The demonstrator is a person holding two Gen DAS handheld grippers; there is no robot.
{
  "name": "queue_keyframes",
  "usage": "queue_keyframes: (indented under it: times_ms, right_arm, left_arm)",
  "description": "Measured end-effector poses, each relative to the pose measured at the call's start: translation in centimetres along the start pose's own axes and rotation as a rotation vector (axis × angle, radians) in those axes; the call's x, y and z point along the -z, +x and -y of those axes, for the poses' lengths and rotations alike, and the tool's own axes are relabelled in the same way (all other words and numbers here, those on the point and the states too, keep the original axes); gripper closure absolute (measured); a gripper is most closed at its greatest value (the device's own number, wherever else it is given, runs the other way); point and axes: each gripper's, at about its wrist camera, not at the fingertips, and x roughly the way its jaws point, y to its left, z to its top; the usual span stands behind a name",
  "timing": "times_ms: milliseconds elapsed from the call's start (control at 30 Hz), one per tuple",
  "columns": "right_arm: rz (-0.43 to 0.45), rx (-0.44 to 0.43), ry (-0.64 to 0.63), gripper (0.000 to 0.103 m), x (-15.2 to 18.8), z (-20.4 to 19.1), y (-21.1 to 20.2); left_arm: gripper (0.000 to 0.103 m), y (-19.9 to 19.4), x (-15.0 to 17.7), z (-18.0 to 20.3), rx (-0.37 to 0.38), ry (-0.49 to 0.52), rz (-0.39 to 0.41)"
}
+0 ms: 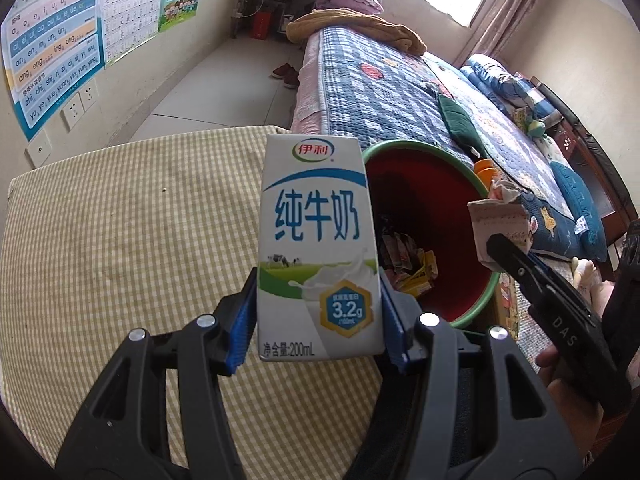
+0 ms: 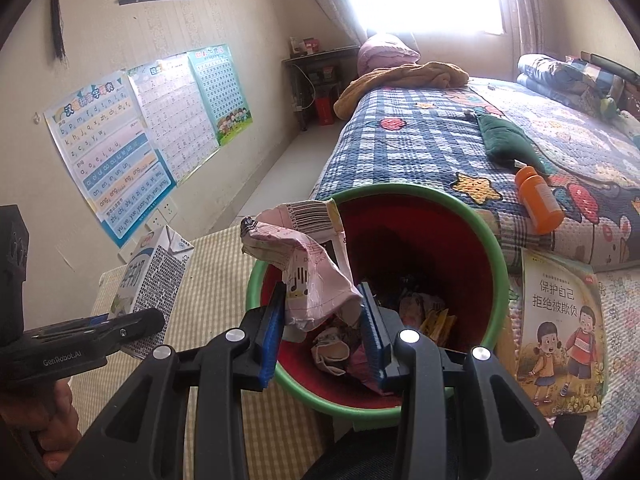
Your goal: Collect trash
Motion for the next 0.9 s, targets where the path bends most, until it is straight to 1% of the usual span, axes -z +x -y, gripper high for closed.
queue_keyframes:
  times_ms: [167, 300, 467, 500, 533, 567, 600, 633, 700, 733, 767, 800, 833, 900]
  right_arm:
    - [-0.005, 0.035, 0.024, 0.068, 0.1, 2.3, 0.1]
    - [-0.007, 0.060, 0.040, 0.068, 0.1, 3.9, 0.3]
    - [-0.015, 0.086, 0.058, 0.066, 0.0, 5.6, 0.6]
    - [-0.015, 0.094, 0.060, 0.061, -0.1, 5.8, 0.6]
    - [-0.009, 0.104, 0.066, 0.057, -0.1, 6.0, 0.5]
    - [-0.003, 0.108, 0.071, 0.050, -0.1, 6.2, 0.4]
    - [-0.002, 0.111, 0.073, 0.046, -0.1, 6.4, 0.3]
    - [-0.002, 0.112, 0.074, 0.042, -0.1, 6.4, 0.2]
    - [0.005, 0.111, 0.076, 0.025, 0.0, 6.3, -0.1]
    - [0.008, 0.109, 0.077, 0.021, 0.0, 6.1, -0.2]
    - [0.009, 0.106, 0.075, 0.014, 0.1, 5.8, -0.3]
    - [0.010, 0.105, 0.071, 0.009, 0.1, 5.5, -0.3]
    - [0.010, 0.101, 0.066, 0.007, 0.1, 5.1, -0.4]
    - [0.005, 0.090, 0.048, 0.007, 0.2, 3.9, -0.4]
  left_arm:
    - [0.051, 1.3, -0.5, 2.4, 0.048, 0.050, -0.018]
    - [0.051, 2.4, -1.0, 4.6, 0.121, 0.092, -0.035]
    - [0.050, 3.7, -1.7, 6.8, 0.176, 0.119, -0.059]
    - [0.048, 3.7, -1.9, 7.0, 0.185, 0.117, -0.059]
    - [0.043, 3.7, -2.1, 7.1, 0.189, 0.114, -0.054]
    - [0.028, 3.5, -2.2, 7.1, 0.193, 0.110, -0.043]
    - [0.017, 3.3, -2.3, 7.1, 0.194, 0.105, -0.026]
    - [0.015, 3.0, -2.4, 7.0, 0.194, 0.099, -0.011]
    - [0.010, 2.4, -2.4, 6.4, 0.188, 0.090, 0.005]
    - [0.008, 2.1, -2.3, 6.0, 0.179, 0.085, 0.014]
    - [0.006, 1.8, -2.2, 5.6, 0.170, 0.078, 0.026]
    - [0.006, 1.4, -2.0, 5.1, 0.159, 0.073, 0.037]
    - [0.006, 1.0, -1.7, 4.5, 0.149, 0.071, 0.046]
    - [0.006, 0.1, -1.1, 3.3, 0.122, 0.065, 0.067]
